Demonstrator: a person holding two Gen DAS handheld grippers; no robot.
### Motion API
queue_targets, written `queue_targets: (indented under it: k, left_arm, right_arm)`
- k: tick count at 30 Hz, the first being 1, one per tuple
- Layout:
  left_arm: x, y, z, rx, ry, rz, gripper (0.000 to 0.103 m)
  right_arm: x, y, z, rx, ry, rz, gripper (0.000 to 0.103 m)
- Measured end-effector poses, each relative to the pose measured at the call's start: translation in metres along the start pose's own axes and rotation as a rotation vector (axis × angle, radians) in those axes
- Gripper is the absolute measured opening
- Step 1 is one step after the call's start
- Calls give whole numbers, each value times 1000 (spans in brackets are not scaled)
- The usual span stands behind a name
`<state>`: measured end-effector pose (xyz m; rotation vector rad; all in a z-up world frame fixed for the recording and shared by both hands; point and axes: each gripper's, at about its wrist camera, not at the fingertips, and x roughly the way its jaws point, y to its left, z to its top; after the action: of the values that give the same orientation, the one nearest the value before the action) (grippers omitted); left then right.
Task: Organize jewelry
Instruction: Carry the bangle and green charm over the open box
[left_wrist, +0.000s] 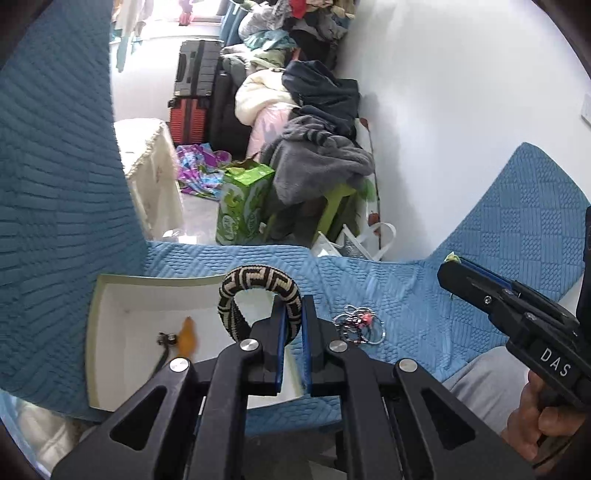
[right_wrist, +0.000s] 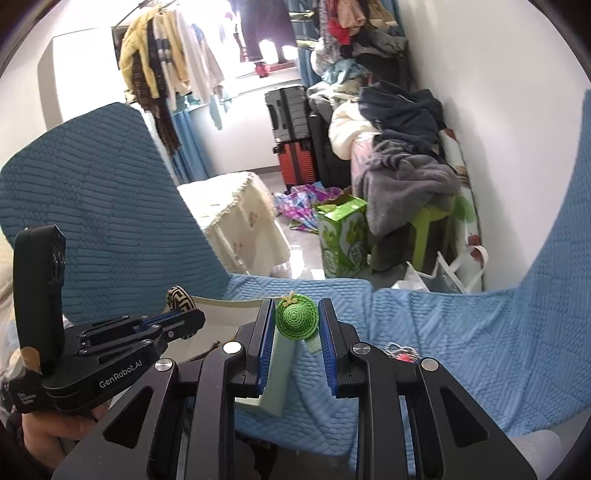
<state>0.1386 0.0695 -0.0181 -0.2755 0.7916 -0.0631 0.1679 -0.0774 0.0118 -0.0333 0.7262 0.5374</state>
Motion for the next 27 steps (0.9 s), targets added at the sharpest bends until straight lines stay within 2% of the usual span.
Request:
queue_targets:
  k: [9, 20, 27]
  left_arm:
    - [3, 54, -11, -86, 29, 54, 7]
    - [43, 98, -29, -137, 118, 148, 7]
    - [68, 122, -43, -187, 188, 155, 7]
  right_arm:
    - [40, 40, -5, -53, 60, 47, 21]
    - [119, 69, -34, -113, 235, 88, 21]
    - [157, 77, -57, -156, 327, 88, 21]
